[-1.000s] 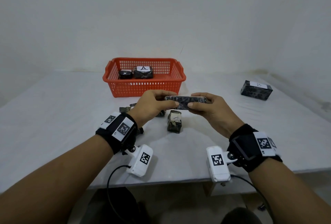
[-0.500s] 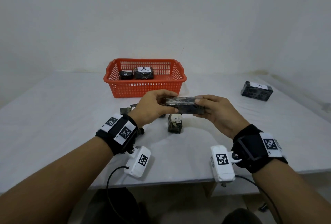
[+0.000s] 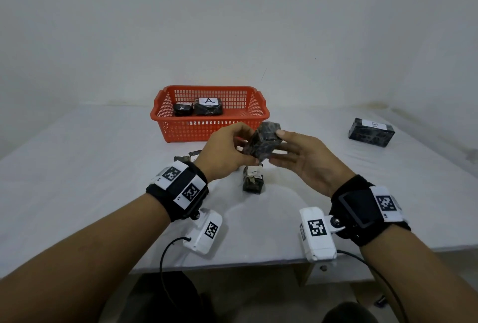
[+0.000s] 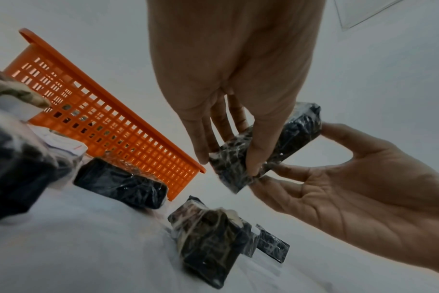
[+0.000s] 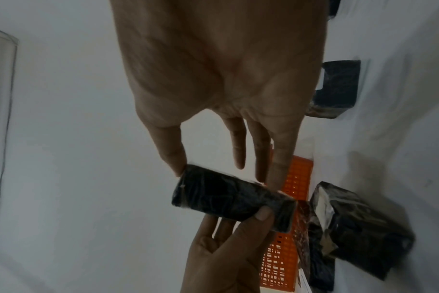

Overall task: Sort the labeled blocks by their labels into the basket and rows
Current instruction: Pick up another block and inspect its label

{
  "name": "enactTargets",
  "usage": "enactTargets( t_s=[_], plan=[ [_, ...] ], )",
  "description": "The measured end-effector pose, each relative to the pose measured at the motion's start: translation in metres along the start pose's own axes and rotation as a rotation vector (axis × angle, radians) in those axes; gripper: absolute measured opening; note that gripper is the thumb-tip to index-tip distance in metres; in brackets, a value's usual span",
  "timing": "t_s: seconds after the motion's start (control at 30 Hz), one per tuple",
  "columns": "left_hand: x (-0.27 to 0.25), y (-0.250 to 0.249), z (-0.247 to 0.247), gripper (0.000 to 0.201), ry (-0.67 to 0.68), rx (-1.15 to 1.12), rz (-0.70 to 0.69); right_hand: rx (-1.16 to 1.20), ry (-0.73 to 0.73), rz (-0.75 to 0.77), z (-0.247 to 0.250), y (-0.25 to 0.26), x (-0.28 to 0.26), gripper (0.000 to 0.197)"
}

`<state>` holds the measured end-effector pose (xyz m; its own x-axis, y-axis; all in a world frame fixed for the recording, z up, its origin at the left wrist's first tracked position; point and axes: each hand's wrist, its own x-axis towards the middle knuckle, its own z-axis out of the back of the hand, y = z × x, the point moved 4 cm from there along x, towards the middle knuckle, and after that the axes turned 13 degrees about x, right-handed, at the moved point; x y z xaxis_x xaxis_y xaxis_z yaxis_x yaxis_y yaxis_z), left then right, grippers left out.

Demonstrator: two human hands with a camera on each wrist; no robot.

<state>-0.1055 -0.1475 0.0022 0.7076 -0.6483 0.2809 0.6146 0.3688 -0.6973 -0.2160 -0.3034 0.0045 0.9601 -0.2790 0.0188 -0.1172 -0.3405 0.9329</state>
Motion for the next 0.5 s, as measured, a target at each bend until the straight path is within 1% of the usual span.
enactTargets(
  t_s=[0.1,0.2,0.3,0.4,0.43,0.5],
  plan=[
    [-0.0006,-0.0033,-0.0011,0.052,-0.025,-0.015,-0.041,-0.010,0.028,-0.107,-0.0044,-0.0047,-0.0015,0.040],
    [-0.0006,-0.0019,-0.0025,0.051,-0.024,-0.046,-0.050,-0.023,0.016,-0.149,-0.0034,-0.0054,-0.0012,0.047],
    [-0.0008,-0.0013,-0.0029,0.049,-0.015,-0.022,-0.075,0.013,0.028,-0.123,-0.0044,-0.0051,-0.0018,0.045],
    [-0.0016,-0.0024,-0.0037,0.049,0.031,-0.018,-0.083,0.008,0.025,-0.080,-0.0049,-0.0065,-0.0023,0.039],
    [-0.0018,-0.0018,-0.0047,0.052,0.061,-0.048,-0.073,0.001,0.024,-0.060,-0.0048,-0.0064,-0.0023,0.038],
    [-0.0036,-0.0016,-0.0071,0.067,0.149,-0.123,-0.025,-0.039,0.024,-0.017,-0.0035,-0.0063,-0.0015,0.035]
  ],
)
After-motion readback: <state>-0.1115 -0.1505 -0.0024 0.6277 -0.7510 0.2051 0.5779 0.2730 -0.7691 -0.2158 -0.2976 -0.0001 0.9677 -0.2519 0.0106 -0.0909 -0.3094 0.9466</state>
